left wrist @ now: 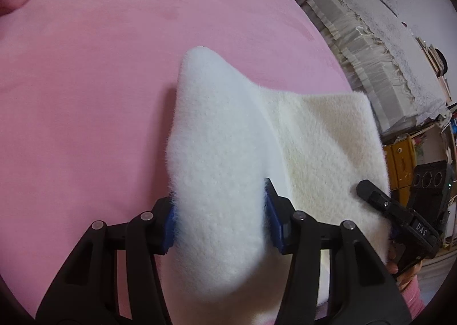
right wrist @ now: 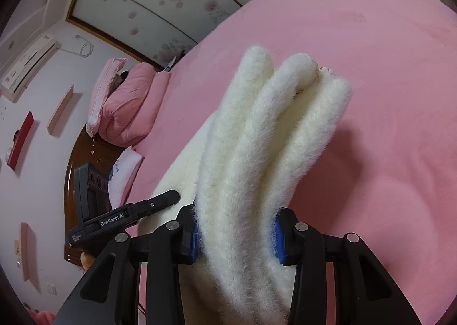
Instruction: Fold large clothes
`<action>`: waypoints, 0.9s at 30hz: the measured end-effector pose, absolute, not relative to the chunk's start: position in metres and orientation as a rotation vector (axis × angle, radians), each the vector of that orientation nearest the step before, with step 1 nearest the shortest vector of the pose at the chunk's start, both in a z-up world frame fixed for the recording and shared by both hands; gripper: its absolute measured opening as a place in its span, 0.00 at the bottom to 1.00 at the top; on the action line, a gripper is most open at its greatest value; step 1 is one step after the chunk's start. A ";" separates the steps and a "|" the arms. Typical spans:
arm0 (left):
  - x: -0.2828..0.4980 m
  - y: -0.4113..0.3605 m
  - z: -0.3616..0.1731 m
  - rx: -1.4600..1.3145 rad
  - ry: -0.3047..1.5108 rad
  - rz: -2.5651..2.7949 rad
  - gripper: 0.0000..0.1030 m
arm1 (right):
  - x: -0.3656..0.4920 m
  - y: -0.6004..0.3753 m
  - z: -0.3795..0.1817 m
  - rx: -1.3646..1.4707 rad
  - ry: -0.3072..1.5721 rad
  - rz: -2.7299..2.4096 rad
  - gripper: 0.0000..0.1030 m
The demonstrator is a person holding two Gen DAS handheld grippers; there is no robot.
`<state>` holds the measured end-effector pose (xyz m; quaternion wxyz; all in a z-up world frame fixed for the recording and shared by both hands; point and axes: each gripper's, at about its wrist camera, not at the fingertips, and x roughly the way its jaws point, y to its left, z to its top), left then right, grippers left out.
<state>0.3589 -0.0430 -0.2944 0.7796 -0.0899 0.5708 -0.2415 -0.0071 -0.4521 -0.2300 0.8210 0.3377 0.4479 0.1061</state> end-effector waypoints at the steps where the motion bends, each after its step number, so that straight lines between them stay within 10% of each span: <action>1: 0.363 -0.012 -0.288 -0.184 1.233 -0.500 0.47 | -0.011 -0.426 -0.226 0.713 0.950 0.238 0.37; 16: 0.436 0.351 -0.216 -0.094 0.983 -0.023 0.47 | 0.010 -0.050 -0.191 0.578 0.877 0.630 0.37; 27: 0.440 0.443 -0.381 -0.085 1.065 0.215 0.49 | -0.045 0.052 -0.343 0.416 1.035 0.416 0.39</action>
